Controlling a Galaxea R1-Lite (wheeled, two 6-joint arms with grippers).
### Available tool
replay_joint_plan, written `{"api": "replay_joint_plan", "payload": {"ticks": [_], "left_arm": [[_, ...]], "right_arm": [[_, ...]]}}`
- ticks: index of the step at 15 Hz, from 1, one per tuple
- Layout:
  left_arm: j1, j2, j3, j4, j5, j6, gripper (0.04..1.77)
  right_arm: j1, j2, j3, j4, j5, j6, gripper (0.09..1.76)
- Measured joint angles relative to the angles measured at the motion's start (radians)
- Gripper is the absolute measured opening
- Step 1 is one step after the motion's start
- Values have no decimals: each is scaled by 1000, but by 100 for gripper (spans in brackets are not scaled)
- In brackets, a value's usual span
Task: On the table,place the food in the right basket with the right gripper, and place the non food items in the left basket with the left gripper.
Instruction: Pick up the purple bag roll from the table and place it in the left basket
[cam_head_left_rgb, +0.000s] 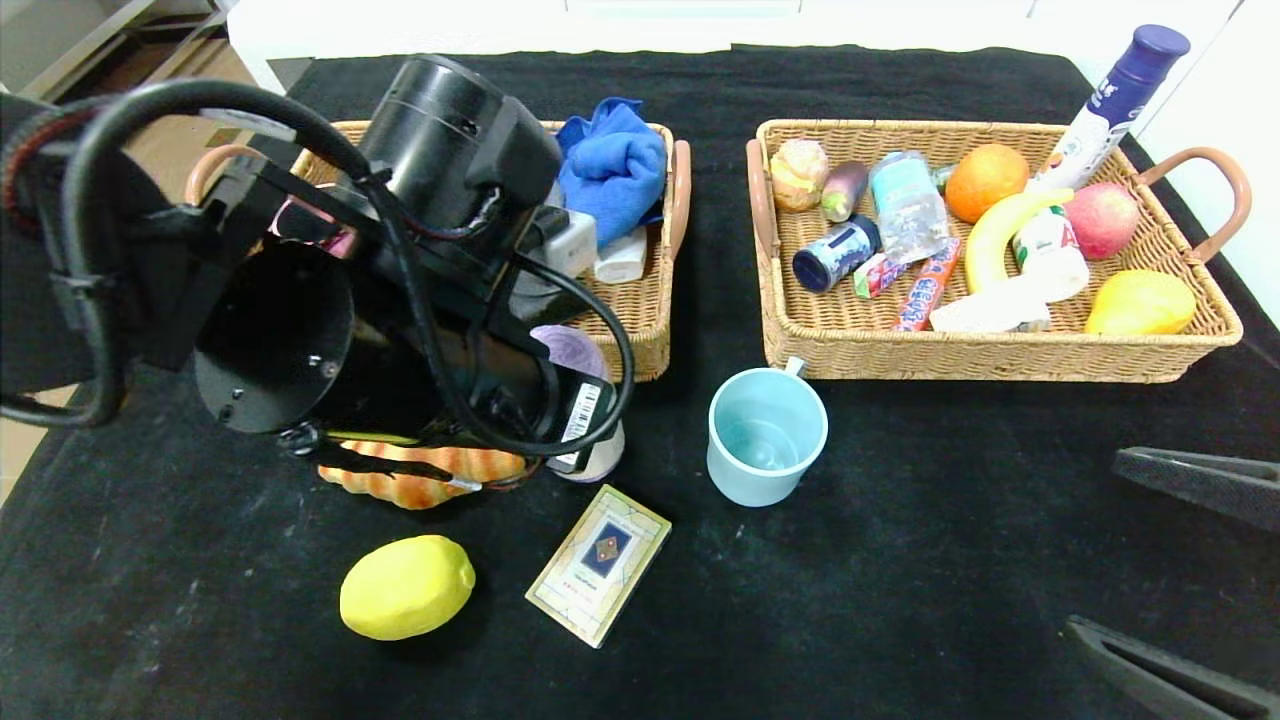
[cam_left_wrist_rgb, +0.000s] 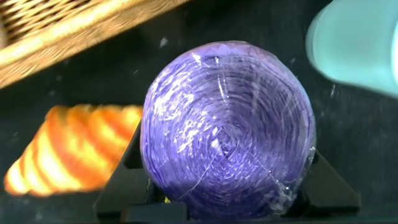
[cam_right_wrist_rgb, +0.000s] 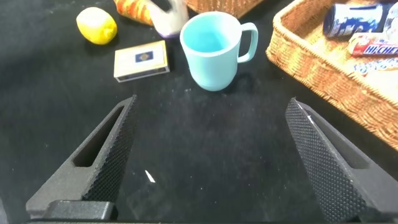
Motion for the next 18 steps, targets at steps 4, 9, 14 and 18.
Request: {"api": "replay_joint_plan", "payload": {"ticks": [4, 9, 14, 18], "left_arm": [[-2, -79, 20, -13, -3, -7, 94], [16, -113, -10, -80, 25, 11, 94], [56, -103, -27, -168, 56, 58, 94], [65, -65, -25, -370, 121, 145, 94]], "right_arm": [[0, 6, 4, 10, 0, 0, 171], [0, 11, 1, 11, -1, 0, 171], [0, 9, 1, 10, -1, 0, 171], [0, 2, 1, 10, -2, -13, 171]]}}
